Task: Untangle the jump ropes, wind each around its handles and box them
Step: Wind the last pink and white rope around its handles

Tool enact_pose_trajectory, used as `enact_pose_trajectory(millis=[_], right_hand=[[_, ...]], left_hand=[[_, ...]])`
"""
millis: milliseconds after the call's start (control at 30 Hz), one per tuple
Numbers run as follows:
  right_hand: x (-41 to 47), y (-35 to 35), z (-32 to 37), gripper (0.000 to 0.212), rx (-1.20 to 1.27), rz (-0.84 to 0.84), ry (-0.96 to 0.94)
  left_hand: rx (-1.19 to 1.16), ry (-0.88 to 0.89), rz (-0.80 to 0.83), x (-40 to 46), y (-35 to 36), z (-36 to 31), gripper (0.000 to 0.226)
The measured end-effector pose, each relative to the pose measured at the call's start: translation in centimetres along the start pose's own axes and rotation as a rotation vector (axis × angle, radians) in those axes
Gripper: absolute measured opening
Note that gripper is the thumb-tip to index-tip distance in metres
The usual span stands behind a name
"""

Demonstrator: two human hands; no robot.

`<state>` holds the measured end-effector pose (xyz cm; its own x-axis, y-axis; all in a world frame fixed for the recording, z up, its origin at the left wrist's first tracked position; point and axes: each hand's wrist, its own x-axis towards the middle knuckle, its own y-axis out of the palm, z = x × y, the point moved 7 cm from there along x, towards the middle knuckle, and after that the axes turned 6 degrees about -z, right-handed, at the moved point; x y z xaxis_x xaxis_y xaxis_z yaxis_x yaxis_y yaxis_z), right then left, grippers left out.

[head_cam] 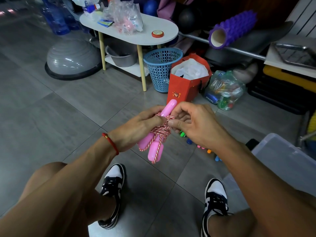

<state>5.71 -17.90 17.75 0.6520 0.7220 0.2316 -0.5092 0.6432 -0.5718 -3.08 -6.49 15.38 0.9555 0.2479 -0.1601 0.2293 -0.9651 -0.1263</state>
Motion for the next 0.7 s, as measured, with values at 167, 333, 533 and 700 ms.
enact_pose_trajectory(millis=[167, 333, 533, 700], right_hand=[[0.10, 0.11, -0.34, 0.012, 0.119, -0.061, 0.078], [-0.05, 0.65, -0.40, 0.008, 0.150, -0.012, 0.089], [0.00, 0.33, -0.13, 0.012, 0.056, -0.039, 0.024], [0.05, 0.21, -0.18, 0.014, 0.120, -0.096, 0.069]], left_hand=[[-0.007, -0.007, 0.030, -0.01, -0.05, 0.01, 0.027], [0.082, 0.023, -0.055, 0.19, -0.56, 0.30, 0.032], [0.112, 0.032, -0.112, 0.14, -0.67, 0.41, 0.032], [0.100, 0.113, -0.113, 0.09, -0.40, 0.00, 0.022]])
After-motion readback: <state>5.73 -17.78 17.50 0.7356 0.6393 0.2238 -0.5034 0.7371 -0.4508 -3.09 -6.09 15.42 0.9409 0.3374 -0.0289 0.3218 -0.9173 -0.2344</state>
